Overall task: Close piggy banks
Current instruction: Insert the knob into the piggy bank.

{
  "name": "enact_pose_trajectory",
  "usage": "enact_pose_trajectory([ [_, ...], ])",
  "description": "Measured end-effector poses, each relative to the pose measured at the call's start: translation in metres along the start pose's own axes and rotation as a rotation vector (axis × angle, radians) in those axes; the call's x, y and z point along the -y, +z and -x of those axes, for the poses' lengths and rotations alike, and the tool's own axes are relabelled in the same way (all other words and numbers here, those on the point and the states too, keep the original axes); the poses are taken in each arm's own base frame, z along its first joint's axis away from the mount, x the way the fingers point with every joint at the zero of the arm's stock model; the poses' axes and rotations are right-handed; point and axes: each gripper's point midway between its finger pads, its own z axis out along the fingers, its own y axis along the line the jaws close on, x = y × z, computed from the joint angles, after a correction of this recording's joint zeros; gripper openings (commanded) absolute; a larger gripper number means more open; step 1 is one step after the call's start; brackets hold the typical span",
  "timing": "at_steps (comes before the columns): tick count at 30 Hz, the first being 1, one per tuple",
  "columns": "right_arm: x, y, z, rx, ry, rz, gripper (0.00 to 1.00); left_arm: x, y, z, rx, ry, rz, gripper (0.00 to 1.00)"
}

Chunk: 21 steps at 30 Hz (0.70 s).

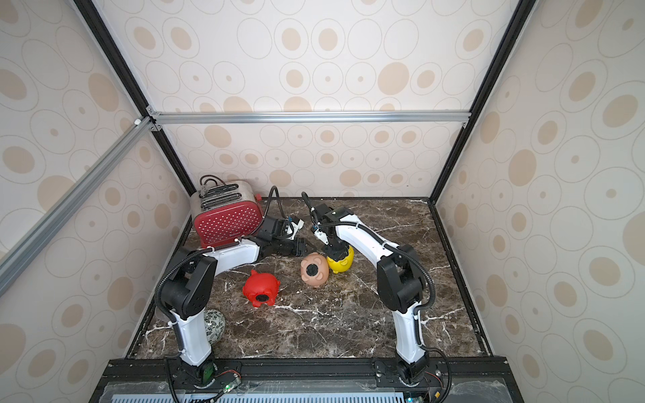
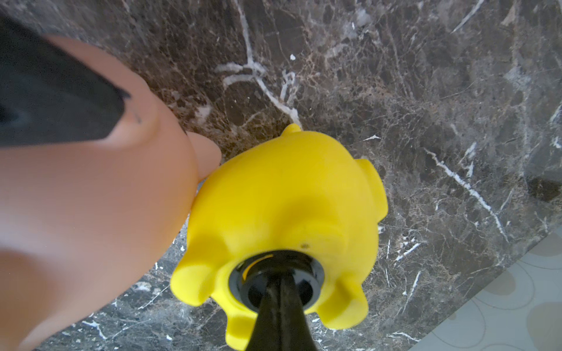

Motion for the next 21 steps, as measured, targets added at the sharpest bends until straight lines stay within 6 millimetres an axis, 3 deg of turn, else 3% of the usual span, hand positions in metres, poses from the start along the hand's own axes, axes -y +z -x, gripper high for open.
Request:
enact_pose_trajectory([
  [21,-0.0017,0.0059,-0.0035,-0.008,0.028,0.019,0.0,0.0014,0.0,-0.0007,-0.004,0.0,-0.008,0.56],
])
